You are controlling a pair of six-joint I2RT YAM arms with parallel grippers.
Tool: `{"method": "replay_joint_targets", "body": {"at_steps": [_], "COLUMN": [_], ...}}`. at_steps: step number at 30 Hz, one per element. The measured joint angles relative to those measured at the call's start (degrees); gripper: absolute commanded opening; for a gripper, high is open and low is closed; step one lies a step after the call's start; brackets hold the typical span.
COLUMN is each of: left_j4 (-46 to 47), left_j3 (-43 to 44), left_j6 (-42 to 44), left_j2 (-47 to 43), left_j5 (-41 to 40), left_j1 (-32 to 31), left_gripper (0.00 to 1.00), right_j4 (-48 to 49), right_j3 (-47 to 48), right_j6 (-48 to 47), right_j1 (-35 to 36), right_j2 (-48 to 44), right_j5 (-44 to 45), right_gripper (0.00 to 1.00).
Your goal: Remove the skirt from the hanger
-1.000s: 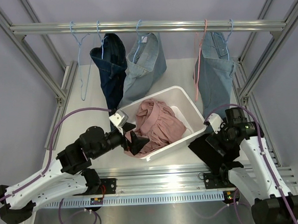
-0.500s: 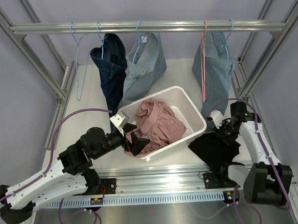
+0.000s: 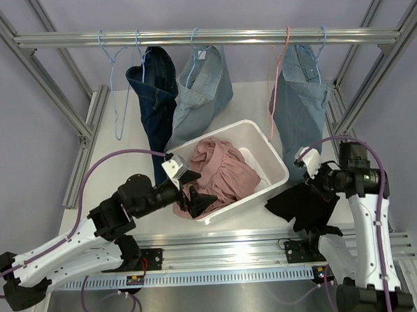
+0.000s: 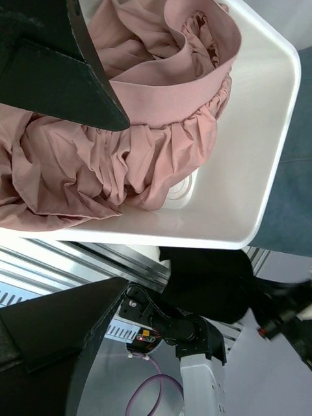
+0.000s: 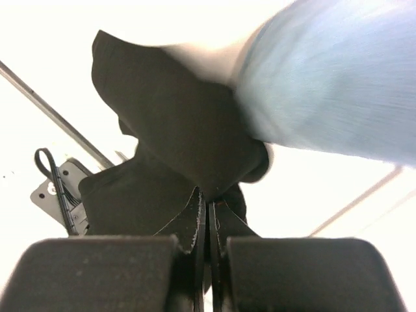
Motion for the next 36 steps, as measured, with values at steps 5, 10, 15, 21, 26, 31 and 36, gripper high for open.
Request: {"method": "replay_joint_targets", "body": {"at_steps": [5,10,15,21,26,31,36], "left_j4": [0.9,0.9,0.5,-0.5,-1.6,-3.3,-4.5], "left_j3": [0.0,0.5,1.9,2.3,2.3,2.3,2.3], "left_j6": [1.2,2.1,2.1,2.0,1.6,1.3,1.2], "left_j2": [2.8,4.1,4.0,3.4,2.3,1.6,0.8], "left_j5": [1.1,1.0,0.5,-0.6,-1.6,-3.1,-4.8], "left_j1": [-0.1,-0.1,-0.1,-0.2,-0.2,-0.3,-0.3], "left_gripper": [0.99,0.99,0.99,0.99,0.99,0.99,0.99], "right_j4": [-4.2,-6.1,-6.4,-6.0,0.7,13.5,24.5], "right_j3": [14.1,32.2,46.9,57.3,53.9,45.5,34.8], "right_j6": [-0.2,1.2,4.3,12.4,24.7,35.6,41.6], "right_j1": [0.0,0.0,0.0,3.1,16.5,22.6,24.2], "right_j2": [-4.1,-1.8,5.7,16.4,18.3,17.4,18.4], "right_j5": [-4.9,-12.8,-23.7,-34.5,-33.7,-28.2,-18.7], "right_gripper": [0.0,0.0,0.0,0.0,0.0,0.0,0.0]}}
